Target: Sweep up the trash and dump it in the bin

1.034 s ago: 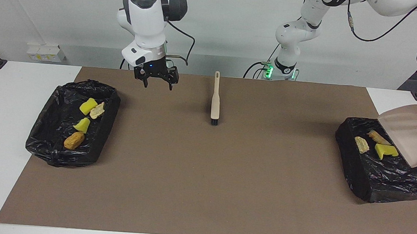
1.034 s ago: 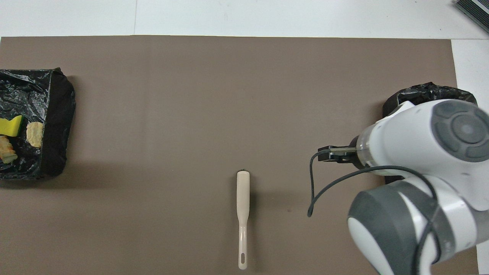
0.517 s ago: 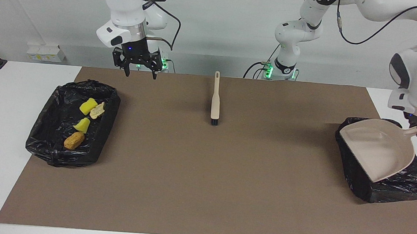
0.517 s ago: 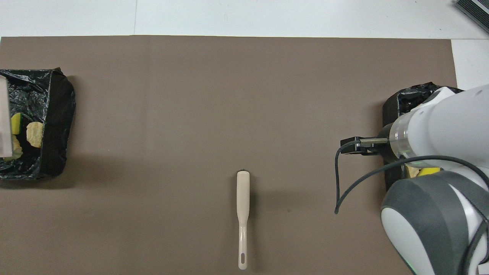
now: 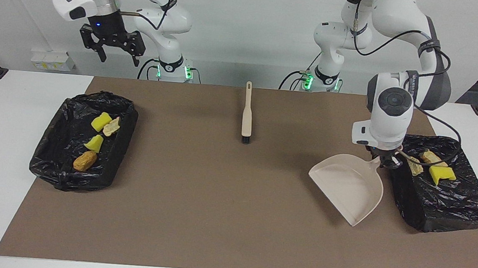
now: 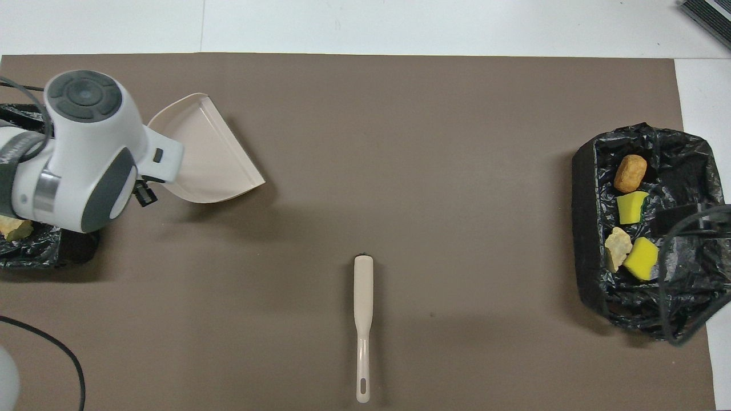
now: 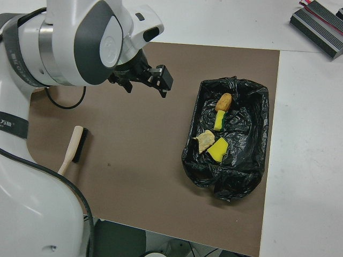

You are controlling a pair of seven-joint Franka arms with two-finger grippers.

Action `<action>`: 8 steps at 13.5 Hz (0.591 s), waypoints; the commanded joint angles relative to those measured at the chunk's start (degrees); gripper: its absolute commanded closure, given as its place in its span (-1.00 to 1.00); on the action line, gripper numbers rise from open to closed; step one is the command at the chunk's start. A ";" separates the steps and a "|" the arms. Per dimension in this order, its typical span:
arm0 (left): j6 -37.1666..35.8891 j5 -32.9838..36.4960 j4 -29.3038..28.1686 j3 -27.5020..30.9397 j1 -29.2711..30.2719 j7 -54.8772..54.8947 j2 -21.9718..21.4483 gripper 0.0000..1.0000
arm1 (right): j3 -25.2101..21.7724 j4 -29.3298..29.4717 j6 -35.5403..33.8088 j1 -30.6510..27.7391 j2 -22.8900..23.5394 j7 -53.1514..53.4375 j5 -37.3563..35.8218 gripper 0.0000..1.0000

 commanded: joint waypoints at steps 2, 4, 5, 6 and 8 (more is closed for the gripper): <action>2.45 -9.49 1.71 1.31 -8.07 -12.19 3.60 1.00 | -0.51 -1.93 0.42 -1.50 -0.21 -3.85 1.45 -1.00; 2.89 -13.36 5.30 1.31 -11.69 -21.72 6.67 1.00 | -0.15 3.93 -1.24 -2.29 4.62 -3.85 2.58 -1.00; 3.24 -14.77 7.41 1.22 -12.31 -27.17 8.17 1.00 | -0.24 4.57 -1.25 -2.56 4.73 -4.20 2.42 -1.00; 3.94 -16.27 8.91 1.31 -13.19 -31.93 9.23 1.00 | -0.07 3.27 -0.90 -3.43 3.86 -4.38 2.59 -1.00; 7.62 -16.63 14.25 1.31 -17.74 -47.61 15.70 1.00 | 3.70 1.77 -0.81 -5.45 2.71 -4.29 2.59 -1.00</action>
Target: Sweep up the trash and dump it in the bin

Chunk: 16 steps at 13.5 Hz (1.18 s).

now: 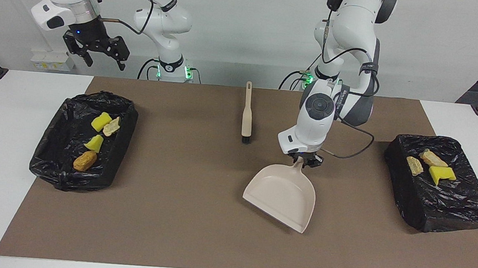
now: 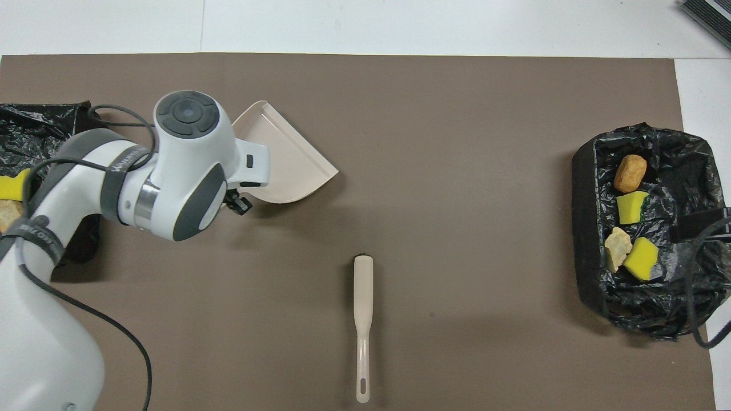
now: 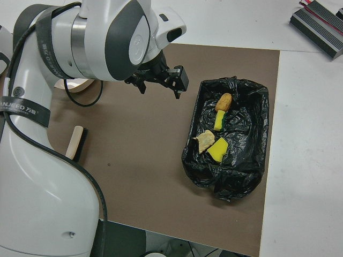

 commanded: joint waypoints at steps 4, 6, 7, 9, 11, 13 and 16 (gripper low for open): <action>-1.35 -2.68 12.46 1.27 -3.52 -18.57 9.62 1.00 | 6.12 -1.83 -1.13 -6.38 -1.99 -1.59 1.66 -1.00; -1.62 -4.70 12.29 1.27 -3.87 -24.80 9.53 1.00 | 7.02 -1.83 -0.86 -6.66 -1.99 -1.06 1.75 -1.00; -1.18 -5.58 12.29 1.27 -3.87 -29.01 9.53 1.00 | 6.93 -1.83 -0.86 -6.57 -1.99 -1.06 1.75 -1.00; -0.92 -5.77 12.20 1.19 -4.57 -34.49 9.35 1.00 | 6.23 -1.83 -0.69 -4.56 -1.99 -1.32 1.58 -1.00; -1.18 -5.94 12.20 1.19 -5.10 -34.33 8.92 0.38 | 4.47 -1.92 -0.60 -3.50 -1.99 -1.14 1.58 -1.00; -1.44 -5.68 10.81 1.27 -5.28 -33.37 6.47 -1.00 | 4.56 -1.83 0.10 -4.28 -1.90 -1.67 1.58 -1.00; -2.14 -5.51 5.89 1.45 -1.60 -29.78 -1.17 -1.00 | 5.00 -2.01 0.37 -4.99 -1.99 -1.58 1.58 -1.00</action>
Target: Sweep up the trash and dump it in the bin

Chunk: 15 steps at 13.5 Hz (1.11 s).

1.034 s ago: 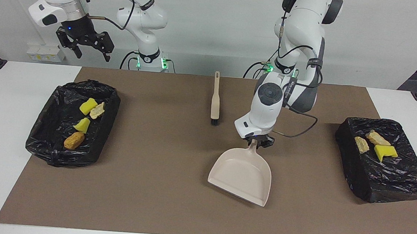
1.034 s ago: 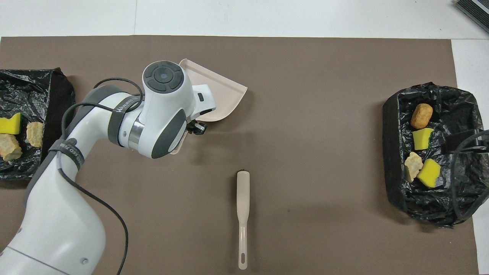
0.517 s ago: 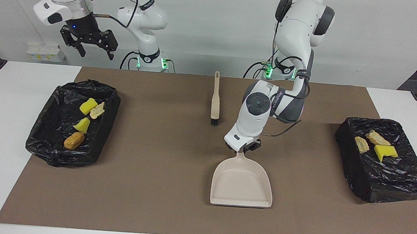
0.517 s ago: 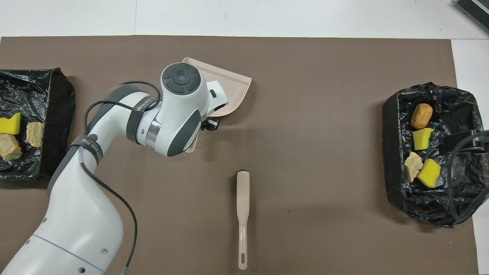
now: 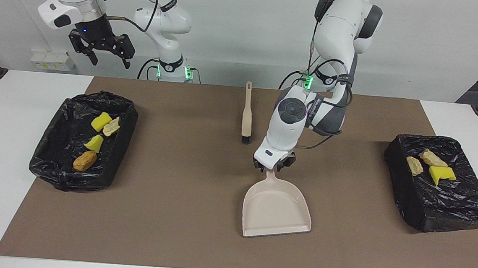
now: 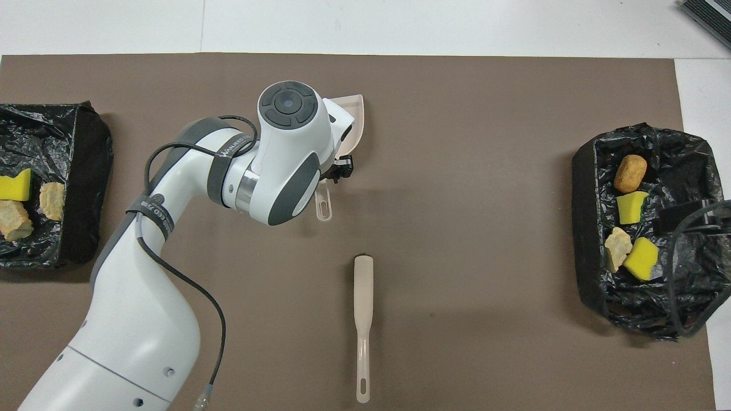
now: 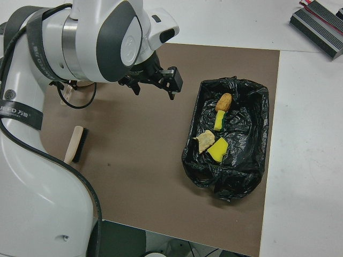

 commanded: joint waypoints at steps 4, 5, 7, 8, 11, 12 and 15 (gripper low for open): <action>-2.23 4.83 -18.38 1.10 8.02 17.48 -20.01 -1.00 | 0.17 -1.01 1.10 -0.54 -1.01 -1.06 0.89 -1.00; -1.80 5.02 -22.43 1.10 10.13 21.08 -23.79 -1.00 | 0.17 -1.09 1.02 -0.54 -1.01 -1.14 0.89 -1.00; -2.49 5.02 -27.02 1.10 14.09 27.50 -29.86 -1.00 | 0.17 -1.01 1.10 -0.54 -1.01 -1.14 0.89 -1.00; -2.67 5.02 -28.60 1.01 15.50 28.75 -32.32 -1.00 | 0.17 -1.01 1.10 -0.54 -1.01 -1.06 0.89 -1.00; -6.53 4.94 -27.92 1.10 19.63 34.89 -36.30 -1.00 | 0.17 -1.09 1.02 -0.54 -1.01 -1.06 0.89 -1.00; -6.89 4.85 -26.79 1.18 20.68 36.65 -36.65 -1.00 | 0.17 -1.01 1.10 -0.54 -1.01 -1.06 0.89 -1.00; -14.60 3.80 -16.62 1.27 23.76 40.69 -34.21 -1.00 | 0.17 -1.01 1.02 -0.54 -1.01 -1.06 0.89 -1.00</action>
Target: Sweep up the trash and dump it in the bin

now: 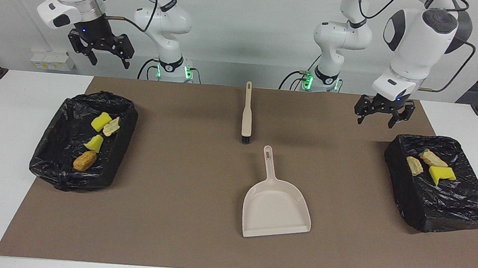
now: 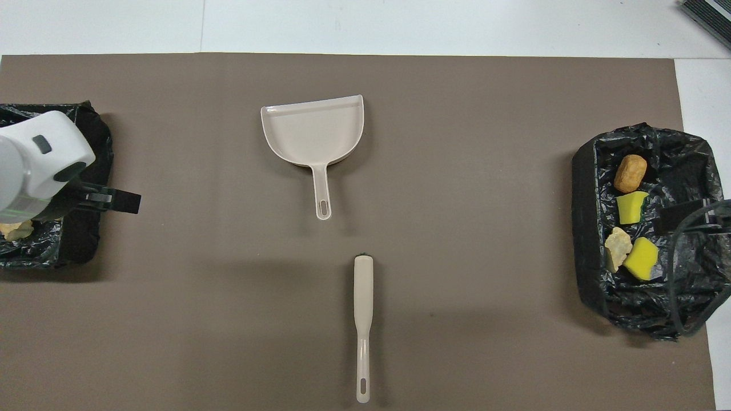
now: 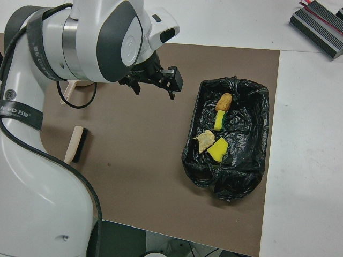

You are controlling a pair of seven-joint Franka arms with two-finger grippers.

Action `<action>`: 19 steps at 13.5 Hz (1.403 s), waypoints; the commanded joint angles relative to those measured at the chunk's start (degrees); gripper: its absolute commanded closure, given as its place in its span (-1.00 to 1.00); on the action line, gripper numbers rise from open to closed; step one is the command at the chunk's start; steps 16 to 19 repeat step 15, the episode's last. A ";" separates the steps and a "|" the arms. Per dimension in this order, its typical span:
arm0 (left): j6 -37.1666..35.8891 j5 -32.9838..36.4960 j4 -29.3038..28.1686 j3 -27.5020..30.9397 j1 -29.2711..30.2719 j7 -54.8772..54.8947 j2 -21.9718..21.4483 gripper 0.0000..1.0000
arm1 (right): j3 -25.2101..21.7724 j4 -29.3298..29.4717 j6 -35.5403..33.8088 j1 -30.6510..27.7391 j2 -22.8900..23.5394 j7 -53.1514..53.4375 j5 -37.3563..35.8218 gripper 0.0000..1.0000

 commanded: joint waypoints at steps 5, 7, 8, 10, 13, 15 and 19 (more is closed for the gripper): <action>-12.74 -3.46 17.24 -0.27 4.27 9.05 6.42 -1.00 | 0.17 -1.01 0.81 -0.55 -0.99 -1.06 0.89 -1.00; -13.21 -4.09 17.10 -0.27 4.89 9.23 5.82 -1.00 | 0.17 -1.01 0.90 -0.55 -0.99 -1.06 0.89 -1.00; -13.39 -4.09 16.74 -0.27 4.89 9.23 5.55 -1.00 | 0.17 -1.10 0.90 -0.55 -0.99 -1.06 0.89 -1.00; -13.65 -4.09 16.65 -0.27 4.89 9.05 5.38 -1.00 | 0.17 -1.01 0.90 -0.55 -0.99 -1.06 0.89 -1.00; -13.30 -4.09 16.74 -0.27 4.98 8.08 5.38 -1.00 | 0.17 -1.01 0.81 -0.55 -0.99 -1.06 0.89 -1.00; -13.21 -4.09 16.74 -0.27 4.98 8.08 5.38 -1.00 | 0.17 -1.01 0.90 -0.55 -0.99 -1.06 0.89 -1.00; -13.21 -4.09 16.74 -0.27 4.98 8.08 5.38 -1.00 | 0.17 -1.01 0.90 -0.55 -0.99 -1.06 0.89 -1.00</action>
